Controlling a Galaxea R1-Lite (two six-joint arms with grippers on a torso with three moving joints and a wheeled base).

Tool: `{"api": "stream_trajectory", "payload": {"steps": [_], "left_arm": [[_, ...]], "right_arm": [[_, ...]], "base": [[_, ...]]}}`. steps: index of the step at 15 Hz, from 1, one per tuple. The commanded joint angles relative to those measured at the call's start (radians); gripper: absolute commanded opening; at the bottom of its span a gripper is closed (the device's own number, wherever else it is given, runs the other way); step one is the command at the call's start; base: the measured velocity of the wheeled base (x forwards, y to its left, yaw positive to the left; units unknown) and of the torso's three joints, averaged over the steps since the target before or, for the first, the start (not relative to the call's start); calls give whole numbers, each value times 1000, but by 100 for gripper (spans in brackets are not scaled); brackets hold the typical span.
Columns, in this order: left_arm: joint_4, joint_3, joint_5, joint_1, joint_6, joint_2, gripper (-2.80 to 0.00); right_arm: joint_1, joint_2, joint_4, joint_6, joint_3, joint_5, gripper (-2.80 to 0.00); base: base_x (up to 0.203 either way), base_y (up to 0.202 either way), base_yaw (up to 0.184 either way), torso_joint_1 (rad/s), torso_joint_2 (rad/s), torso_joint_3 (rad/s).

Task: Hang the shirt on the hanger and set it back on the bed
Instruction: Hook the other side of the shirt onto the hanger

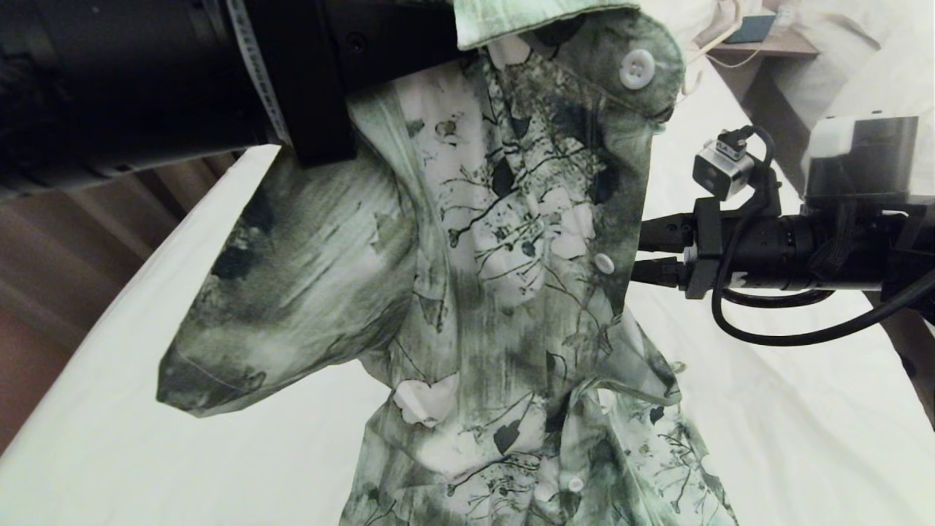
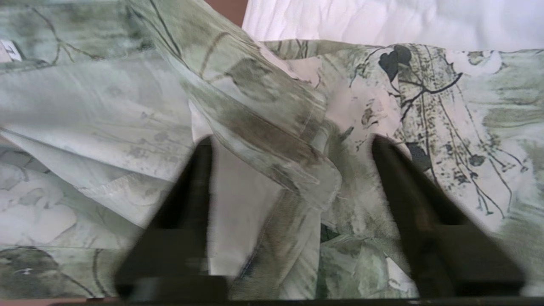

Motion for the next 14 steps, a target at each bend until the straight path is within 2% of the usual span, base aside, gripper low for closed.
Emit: {"api": "stream_trajectory", "payload": {"steps": [1, 4, 14], "left_arm": [[-2, -1, 0, 3, 1, 1, -280], [-2, 0, 0, 4, 1, 1, -280], [-3, -4, 0, 4, 1, 4, -280]], "right_arm": [[3, 2, -1, 4, 0, 5, -280], [29, -2, -4, 58, -5, 6, -280], [24, -32, 7, 58, -8, -6, -280]], "base": [[0, 0, 0, 0, 0, 0], [0, 0, 0, 0, 0, 0], [0, 0, 0, 0, 0, 0]]}}
